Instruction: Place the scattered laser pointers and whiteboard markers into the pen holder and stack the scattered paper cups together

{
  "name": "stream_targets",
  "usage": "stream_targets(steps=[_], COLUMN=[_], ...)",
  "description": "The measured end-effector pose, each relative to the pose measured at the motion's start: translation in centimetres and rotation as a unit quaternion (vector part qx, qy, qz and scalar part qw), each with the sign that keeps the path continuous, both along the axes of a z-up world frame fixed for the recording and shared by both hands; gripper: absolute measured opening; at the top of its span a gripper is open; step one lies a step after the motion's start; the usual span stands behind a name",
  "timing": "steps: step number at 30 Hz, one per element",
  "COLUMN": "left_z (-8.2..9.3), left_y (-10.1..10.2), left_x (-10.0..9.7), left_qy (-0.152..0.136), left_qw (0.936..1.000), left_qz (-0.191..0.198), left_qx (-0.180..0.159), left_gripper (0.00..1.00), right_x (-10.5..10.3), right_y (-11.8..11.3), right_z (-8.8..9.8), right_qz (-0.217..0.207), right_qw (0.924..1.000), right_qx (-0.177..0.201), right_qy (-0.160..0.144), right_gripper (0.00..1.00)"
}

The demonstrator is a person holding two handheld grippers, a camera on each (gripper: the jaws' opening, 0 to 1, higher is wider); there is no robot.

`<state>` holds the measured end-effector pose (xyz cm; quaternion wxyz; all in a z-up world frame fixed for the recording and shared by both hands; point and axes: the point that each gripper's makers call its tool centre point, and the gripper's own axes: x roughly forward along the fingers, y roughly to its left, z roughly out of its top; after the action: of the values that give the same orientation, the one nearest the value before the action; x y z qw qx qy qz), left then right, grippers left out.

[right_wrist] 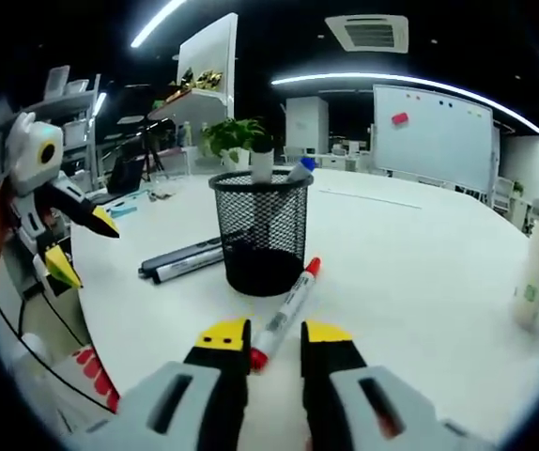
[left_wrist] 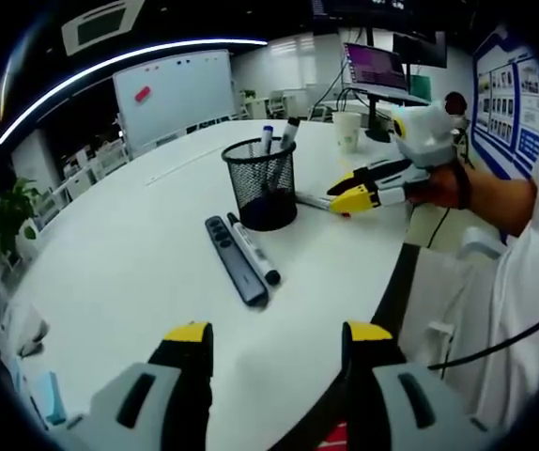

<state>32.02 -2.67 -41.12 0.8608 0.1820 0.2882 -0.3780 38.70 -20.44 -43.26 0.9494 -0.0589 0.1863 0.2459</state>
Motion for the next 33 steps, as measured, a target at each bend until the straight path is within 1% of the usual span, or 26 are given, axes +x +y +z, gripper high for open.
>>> stream_targets(steps=[13,18,22,33], left_z=[-0.1,-0.1,-0.1,0.0], left_y=[-0.1,0.0,-0.1,0.0], left_x=[-0.1,0.0,0.0,0.1], left_qy=[0.001,0.001,0.001,0.0], left_qw=[1.0,1.0,1.0,1.0], left_qz=[-0.001,0.0,-0.001,-0.001], left_qx=[-0.001,0.0,0.0,0.001], left_gripper=[0.55,0.55,0.55,0.55], right_x=[-0.3,-0.2,0.0,0.2], right_y=[-0.1,-0.2,-0.4,-1.0], right_z=[-0.9,-1.0,-1.0,-1.0], right_qz=[-0.006,-0.01,-0.02,-0.042], right_qw=[0.9999,0.9999,0.9997,0.9991], right_qx=[-0.006,-0.004,-0.012,-0.008], right_qy=[0.012,0.01,0.004,-0.001], right_gripper=[0.2,0.2,0.16,0.14])
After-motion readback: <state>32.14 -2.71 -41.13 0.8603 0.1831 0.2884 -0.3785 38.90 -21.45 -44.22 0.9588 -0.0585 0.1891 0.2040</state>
